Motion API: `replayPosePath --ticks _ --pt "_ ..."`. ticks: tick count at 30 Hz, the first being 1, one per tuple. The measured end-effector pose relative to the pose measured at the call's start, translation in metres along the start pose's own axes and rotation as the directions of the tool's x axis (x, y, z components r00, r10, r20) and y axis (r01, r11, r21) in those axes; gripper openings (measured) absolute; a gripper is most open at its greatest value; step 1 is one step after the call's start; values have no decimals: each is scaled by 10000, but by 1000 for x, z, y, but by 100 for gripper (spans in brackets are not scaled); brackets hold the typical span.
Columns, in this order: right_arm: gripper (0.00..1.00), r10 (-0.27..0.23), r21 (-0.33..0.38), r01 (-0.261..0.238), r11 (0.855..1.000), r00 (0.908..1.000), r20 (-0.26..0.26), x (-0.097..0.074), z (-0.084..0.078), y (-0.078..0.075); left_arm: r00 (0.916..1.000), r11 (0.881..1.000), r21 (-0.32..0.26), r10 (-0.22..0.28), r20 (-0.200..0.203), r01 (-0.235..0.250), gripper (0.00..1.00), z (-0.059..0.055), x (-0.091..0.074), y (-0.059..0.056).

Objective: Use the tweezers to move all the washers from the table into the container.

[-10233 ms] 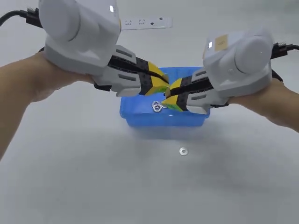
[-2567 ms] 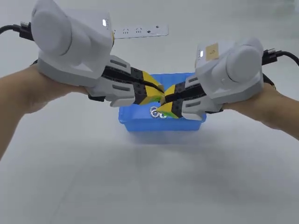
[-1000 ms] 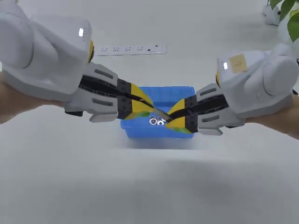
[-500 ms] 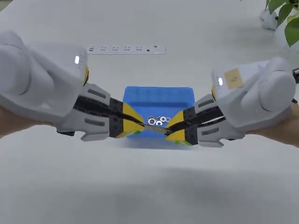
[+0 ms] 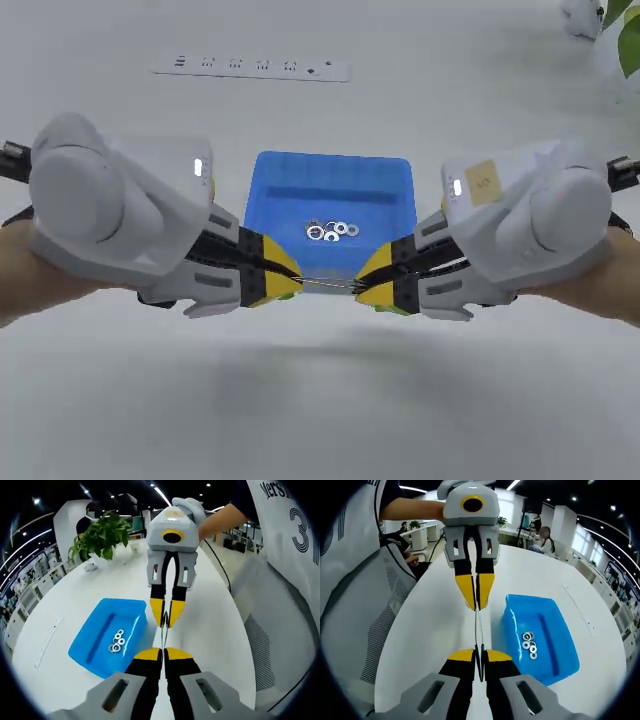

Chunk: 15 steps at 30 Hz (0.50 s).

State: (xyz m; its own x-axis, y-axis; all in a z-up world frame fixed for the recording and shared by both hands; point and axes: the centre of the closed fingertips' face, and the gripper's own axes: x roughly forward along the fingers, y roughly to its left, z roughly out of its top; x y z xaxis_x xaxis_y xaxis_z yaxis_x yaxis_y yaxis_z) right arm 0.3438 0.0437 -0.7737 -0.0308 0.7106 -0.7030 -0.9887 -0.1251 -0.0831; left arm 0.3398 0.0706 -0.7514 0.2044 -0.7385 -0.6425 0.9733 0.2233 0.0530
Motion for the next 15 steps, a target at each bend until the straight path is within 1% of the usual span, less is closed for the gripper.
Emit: replayPosePath --ticks 4,5,8,11,13,14,15 --pt "8 227 212 -223 9995 9995 -197 11 -12 6 9997 9993 -304 -232 -13 232 6 -14 10 -3" --pt "8 293 209 -287 9994 9992 -278 13 -15 7 9994 9980 -528 -346 -11 345 6 -17 13 -4" --pt "8 347 199 -337 9992 9980 -531 18 -22 6 9991 9970 -656 -409 -76 403 6 -24 20 -4" --pt "8 347 388 -321 9987 9971 -677 21 -28 4 9980 9957 -750 -564 -296 540 6 -32 28 -1" --pt "9 312 369 -285 9989 9967 -752 22 -31 5 9970 9971 -521 -578 -506 552 6 -36 32 0" --pt "9 305 378 -272 9989 9954 -907 23 -34 5 9966 9962 -608 -648 -510 616 6 -36 34 -1" --pt "9 325 332 -291 9990 9938 -1059 23 -37 5 9963 9963 -571 -679 -528 649 6 -37 36 -2"
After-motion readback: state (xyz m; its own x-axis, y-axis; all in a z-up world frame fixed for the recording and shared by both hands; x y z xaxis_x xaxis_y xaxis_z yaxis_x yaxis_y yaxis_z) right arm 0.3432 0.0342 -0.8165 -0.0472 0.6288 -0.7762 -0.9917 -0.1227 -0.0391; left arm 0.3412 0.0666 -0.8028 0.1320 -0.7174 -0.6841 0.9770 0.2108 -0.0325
